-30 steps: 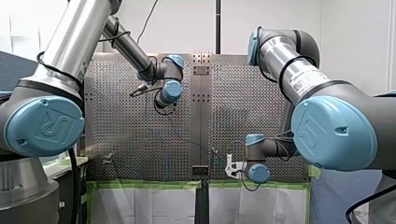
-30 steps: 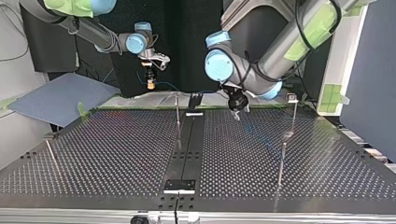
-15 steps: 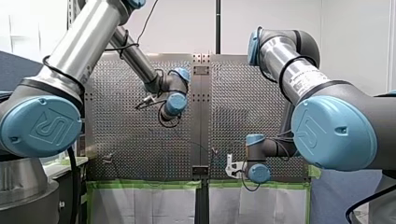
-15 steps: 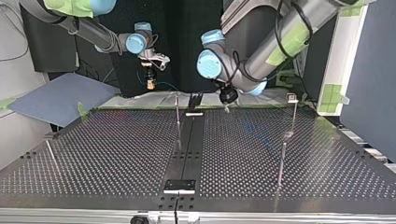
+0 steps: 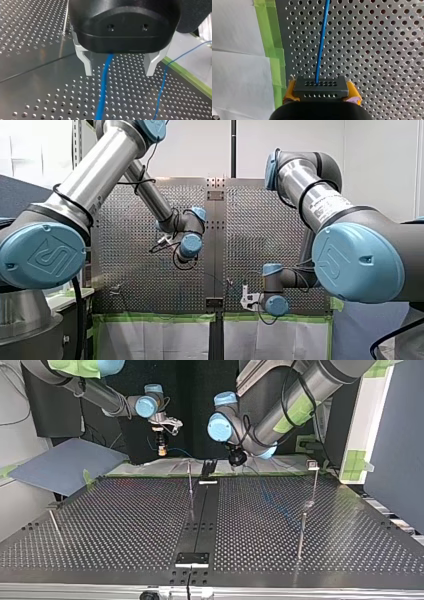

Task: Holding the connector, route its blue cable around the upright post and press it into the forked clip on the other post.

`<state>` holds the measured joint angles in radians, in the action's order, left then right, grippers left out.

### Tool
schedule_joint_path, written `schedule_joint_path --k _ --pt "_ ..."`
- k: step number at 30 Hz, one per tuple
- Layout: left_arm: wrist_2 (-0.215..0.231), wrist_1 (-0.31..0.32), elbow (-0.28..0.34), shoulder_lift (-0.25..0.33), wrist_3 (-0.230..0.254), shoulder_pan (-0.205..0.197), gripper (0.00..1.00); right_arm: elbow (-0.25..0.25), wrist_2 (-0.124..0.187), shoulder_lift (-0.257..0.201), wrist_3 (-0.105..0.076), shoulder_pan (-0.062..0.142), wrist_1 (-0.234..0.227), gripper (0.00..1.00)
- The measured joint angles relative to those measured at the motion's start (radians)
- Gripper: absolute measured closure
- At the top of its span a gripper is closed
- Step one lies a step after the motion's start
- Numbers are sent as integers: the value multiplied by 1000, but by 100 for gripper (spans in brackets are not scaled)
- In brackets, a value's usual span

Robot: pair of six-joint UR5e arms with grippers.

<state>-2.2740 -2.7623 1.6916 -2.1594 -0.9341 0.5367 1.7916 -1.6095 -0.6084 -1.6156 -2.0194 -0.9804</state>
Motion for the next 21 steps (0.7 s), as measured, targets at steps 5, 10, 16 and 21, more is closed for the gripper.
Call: schedule_joint_path --k 5,10,16,21 --pt "26 7 0 -3 -34 4 0 0 0 0 0 -1 0 100" --pt "41 14 -1 -38 -61 14 0 0 0 0 -1 -1 -1 100" --pt "70 58 -3 -83 -113 26 0 0 6 0 -1 -1 -1 100" --pt "84 71 -7 -90 -137 35 0 -1 10 0 -1 -2 -1 100"
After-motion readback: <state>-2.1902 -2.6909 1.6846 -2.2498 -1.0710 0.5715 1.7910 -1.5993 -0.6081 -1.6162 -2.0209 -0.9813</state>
